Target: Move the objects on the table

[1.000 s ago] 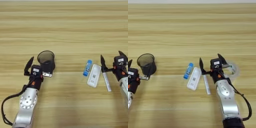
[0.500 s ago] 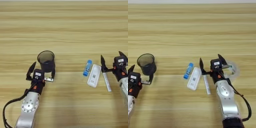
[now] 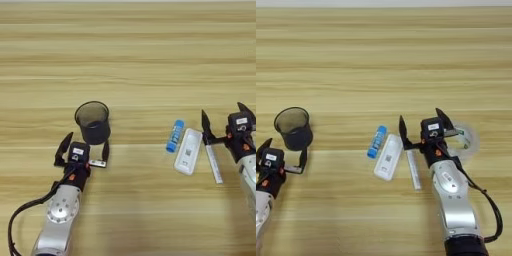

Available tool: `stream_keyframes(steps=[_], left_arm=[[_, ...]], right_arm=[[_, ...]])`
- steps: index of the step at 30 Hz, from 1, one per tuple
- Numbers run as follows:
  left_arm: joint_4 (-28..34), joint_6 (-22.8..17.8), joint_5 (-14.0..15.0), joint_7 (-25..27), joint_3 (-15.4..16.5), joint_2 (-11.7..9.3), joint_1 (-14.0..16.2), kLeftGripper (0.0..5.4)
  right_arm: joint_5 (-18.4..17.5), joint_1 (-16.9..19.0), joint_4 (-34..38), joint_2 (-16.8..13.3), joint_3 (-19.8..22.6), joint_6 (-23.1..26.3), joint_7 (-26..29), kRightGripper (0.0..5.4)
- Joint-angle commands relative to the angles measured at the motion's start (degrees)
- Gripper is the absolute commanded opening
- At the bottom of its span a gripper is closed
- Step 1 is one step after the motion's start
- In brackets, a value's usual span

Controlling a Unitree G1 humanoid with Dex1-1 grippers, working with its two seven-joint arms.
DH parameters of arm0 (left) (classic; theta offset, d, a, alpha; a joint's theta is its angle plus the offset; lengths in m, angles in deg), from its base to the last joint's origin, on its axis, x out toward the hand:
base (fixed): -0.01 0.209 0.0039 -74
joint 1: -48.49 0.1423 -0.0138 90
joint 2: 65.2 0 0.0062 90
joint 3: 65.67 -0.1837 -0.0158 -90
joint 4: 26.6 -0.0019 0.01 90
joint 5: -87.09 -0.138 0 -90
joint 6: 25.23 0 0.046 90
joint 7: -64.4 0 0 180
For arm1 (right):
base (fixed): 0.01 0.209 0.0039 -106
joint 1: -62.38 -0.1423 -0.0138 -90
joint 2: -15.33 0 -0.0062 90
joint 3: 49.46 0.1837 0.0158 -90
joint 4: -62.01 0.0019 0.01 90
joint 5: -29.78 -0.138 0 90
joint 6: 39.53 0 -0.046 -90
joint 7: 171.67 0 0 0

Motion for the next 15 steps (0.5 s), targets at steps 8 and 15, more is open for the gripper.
stream_keyframes(steps=[8, 15], left_arm=[[-6.1, 2.4, -0.3, -0.5, 0.0, 0.1, -3.9, 5.40], [-9.2, 3.1, -0.4, -0.6, 0.1, 0.0, -6.7, 5.40]], right_arm=[[0.3, -0.4, -0.6, 0.0, -0.1, -0.4, -0.2, 5.37], [0.3, -0.5, -0.8, 0.2, -0.1, -0.5, -0.2, 5.37]])
